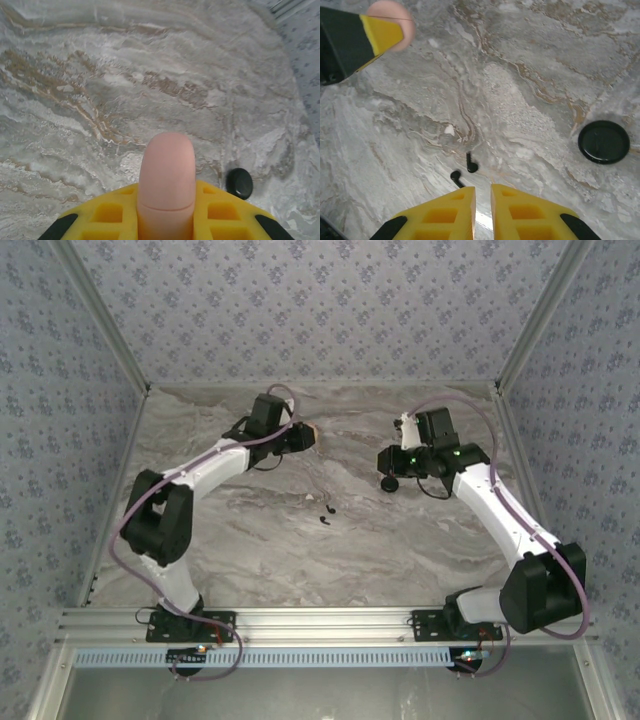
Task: Insert the wireless bluetooth earbuds into the charging case
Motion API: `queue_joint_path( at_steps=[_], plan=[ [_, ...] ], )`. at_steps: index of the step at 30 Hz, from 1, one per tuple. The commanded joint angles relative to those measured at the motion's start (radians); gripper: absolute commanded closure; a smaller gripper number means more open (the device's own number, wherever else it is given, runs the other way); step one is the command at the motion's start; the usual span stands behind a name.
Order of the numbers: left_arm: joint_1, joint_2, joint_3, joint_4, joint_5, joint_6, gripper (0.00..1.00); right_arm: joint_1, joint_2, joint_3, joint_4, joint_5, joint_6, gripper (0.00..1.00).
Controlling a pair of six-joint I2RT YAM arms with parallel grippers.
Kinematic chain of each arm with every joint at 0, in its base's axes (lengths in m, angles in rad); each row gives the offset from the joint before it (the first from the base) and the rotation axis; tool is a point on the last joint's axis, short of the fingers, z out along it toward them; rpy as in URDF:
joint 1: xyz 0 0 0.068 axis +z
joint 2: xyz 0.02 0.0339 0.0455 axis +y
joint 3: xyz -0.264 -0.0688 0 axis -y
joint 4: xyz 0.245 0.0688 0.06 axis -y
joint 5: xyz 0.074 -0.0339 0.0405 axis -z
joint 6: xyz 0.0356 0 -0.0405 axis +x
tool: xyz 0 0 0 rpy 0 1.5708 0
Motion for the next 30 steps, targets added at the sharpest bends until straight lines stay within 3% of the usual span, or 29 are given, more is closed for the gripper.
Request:
queue_joint_path(
  at_steps=[1,30],
  plan=[
    [0.006,0.074,0.112,-0.063,0.050,-0.018,0.87,-0.011,-0.033,-0.015,-0.055,0.056,0.009,0.83],
    [0.033,0.606,0.710,-0.207,0.142,-0.130,0.86,-0.013,-0.092,-0.074,-0.085,0.079,0.057,0.82]
  ],
)
